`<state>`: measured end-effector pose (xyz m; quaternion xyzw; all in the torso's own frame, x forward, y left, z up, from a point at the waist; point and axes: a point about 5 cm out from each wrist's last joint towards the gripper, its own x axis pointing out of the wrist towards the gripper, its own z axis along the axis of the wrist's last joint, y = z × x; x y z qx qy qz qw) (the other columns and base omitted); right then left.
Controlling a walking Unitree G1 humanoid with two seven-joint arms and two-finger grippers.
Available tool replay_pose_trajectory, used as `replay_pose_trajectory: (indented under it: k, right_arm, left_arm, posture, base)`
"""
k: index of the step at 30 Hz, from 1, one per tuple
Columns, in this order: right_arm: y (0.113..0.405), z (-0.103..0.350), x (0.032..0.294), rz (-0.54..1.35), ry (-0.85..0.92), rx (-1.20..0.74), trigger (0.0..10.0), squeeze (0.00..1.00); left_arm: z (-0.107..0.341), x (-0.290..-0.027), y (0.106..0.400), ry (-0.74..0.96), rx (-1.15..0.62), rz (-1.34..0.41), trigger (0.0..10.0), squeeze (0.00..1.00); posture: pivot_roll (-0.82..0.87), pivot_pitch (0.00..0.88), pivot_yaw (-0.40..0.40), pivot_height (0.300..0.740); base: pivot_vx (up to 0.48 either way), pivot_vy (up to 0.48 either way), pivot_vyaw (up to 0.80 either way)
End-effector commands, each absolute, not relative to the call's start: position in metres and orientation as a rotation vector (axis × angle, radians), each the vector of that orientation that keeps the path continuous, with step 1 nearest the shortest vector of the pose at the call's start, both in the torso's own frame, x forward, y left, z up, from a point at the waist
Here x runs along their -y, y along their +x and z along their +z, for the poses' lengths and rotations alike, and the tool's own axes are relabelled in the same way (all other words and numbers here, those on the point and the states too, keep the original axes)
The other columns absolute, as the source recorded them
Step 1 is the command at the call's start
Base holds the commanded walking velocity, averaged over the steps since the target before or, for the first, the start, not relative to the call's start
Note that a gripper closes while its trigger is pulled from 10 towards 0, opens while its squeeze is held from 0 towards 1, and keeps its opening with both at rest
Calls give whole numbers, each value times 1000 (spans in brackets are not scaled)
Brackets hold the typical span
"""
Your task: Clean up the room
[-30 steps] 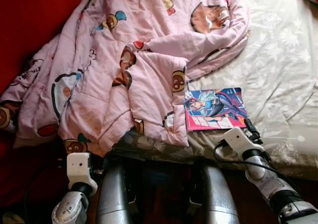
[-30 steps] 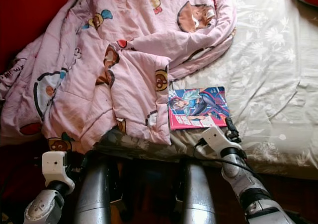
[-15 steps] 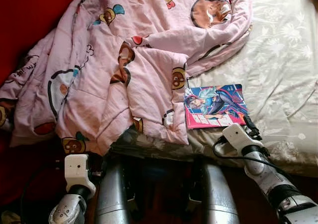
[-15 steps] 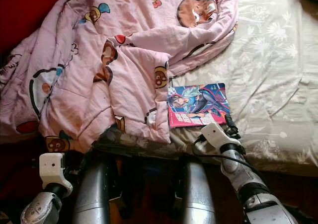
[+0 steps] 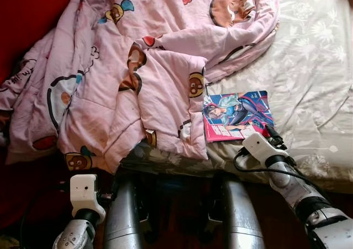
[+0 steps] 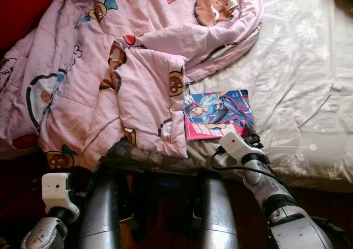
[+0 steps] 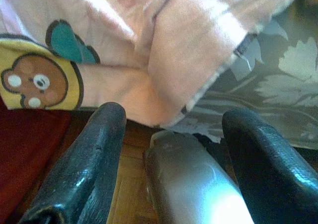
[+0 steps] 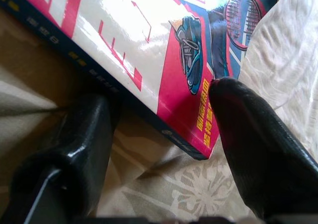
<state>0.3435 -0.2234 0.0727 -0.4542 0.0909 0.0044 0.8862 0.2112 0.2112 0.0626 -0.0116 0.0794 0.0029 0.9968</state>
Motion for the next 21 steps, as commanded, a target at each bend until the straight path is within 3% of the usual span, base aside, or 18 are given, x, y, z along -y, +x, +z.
replay_pose_trajectory:
  k: [1, 3, 4, 5, 6, 21]
  right_arm:
    - [337, 59, 220, 52, -959, -249, 10000, 0]
    - [338, 61, 220, 53, -963, -245, 10000, 0]
    - [340, 63, 219, 56, -964, -237, 7216, 0]
    - [340, 64, 219, 58, -965, -233, 7216, 0]
    - [341, 64, 218, 61, -967, -229, 0, 0]
    - [338, 59, 214, 115, -965, -257, 0, 0]
  left_arm:
    - [53, -212, 201, -33, -214, 21, 10000, 0]
    - [53, -212, 200, -34, -216, 21, 10000, 0]
    - [53, -212, 200, -35, -218, 22, 10000, 0]
    - [53, -211, 200, -35, -219, 22, 10000, 0]
    - [53, -211, 199, -36, -221, 23, 10000, 0]
    - [50, -212, 200, -38, -232, 25, 10000, 0]
  posture:
    - [155, 549, -35, 592]
    - [157, 552, -35, 592]
    - [156, 551, -36, 592]
    - [156, 551, -36, 592]
    - [155, 551, -35, 592]
    - [154, 541, -31, 592]
  base:
    - [0, 0, 0]
    - [0, 0, 0]
    - [0, 0, 0]
    - [0, 0, 0]
    - [0, 0, 0]
    - [0, 0, 0]
